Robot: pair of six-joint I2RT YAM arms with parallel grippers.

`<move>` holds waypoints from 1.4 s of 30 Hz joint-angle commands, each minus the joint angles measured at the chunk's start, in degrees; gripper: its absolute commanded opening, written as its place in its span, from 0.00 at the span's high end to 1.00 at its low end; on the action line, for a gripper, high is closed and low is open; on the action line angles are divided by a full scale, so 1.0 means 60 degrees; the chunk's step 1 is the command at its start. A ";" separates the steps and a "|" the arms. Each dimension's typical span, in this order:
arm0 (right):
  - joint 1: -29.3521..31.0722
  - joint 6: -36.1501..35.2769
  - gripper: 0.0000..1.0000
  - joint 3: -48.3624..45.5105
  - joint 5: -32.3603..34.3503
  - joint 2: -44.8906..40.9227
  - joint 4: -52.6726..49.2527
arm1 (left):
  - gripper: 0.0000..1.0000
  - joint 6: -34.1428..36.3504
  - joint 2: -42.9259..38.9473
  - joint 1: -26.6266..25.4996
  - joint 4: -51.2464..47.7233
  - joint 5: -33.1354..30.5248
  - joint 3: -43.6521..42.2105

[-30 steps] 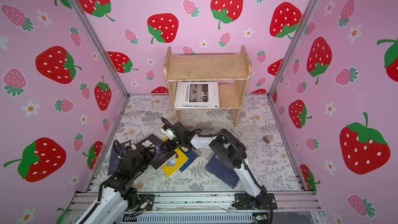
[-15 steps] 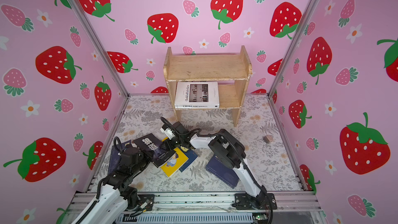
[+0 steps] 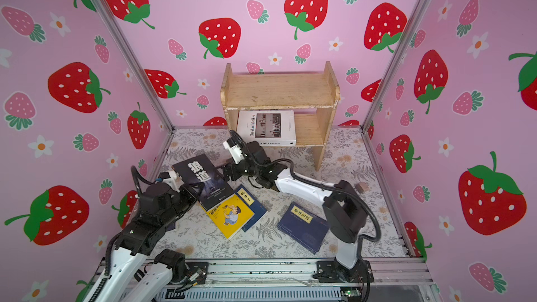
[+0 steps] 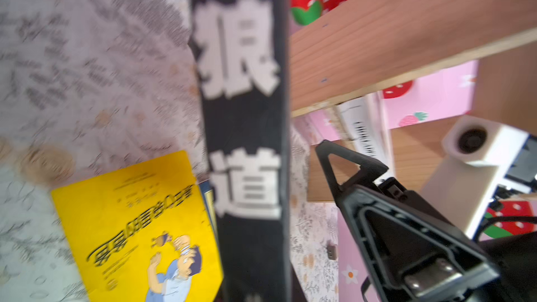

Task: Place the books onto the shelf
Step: 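Lift the wolf-cover book upright with both grippers toward the shelf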

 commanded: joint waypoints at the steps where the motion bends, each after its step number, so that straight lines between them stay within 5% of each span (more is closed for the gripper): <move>1: -0.0288 -0.0137 0.08 -0.0675 0.1702 -0.1568 0.0001 | 1.00 0.1399 0.0471 0.0007 0.0395 0.0526 0.2214; 7: -0.1337 0.0453 0.00 -0.1260 0.2418 -0.3902 -0.0182 | 1.00 0.2498 0.1796 -0.0005 0.1288 0.1522 0.5699; 16: -0.2775 0.2278 0.00 -0.1984 -0.0035 -0.5359 0.1928 | 1.00 0.1765 0.4357 -0.0123 0.5178 0.3061 0.7598; 23: -0.2861 0.4196 0.00 -0.2427 -0.1582 -0.4737 0.4760 | 1.00 0.1150 0.6451 -0.0819 0.7616 0.3209 0.8659; 28: -0.2847 0.5598 0.00 -0.2490 -0.2177 -0.3802 0.7338 | 1.00 0.1796 0.7204 -0.1847 0.7883 0.2529 0.9109; 42: -0.2601 0.6669 0.06 -0.2340 -0.1147 -0.2856 0.9151 | 1.00 0.1204 0.8167 -0.2675 0.8865 0.1940 0.8991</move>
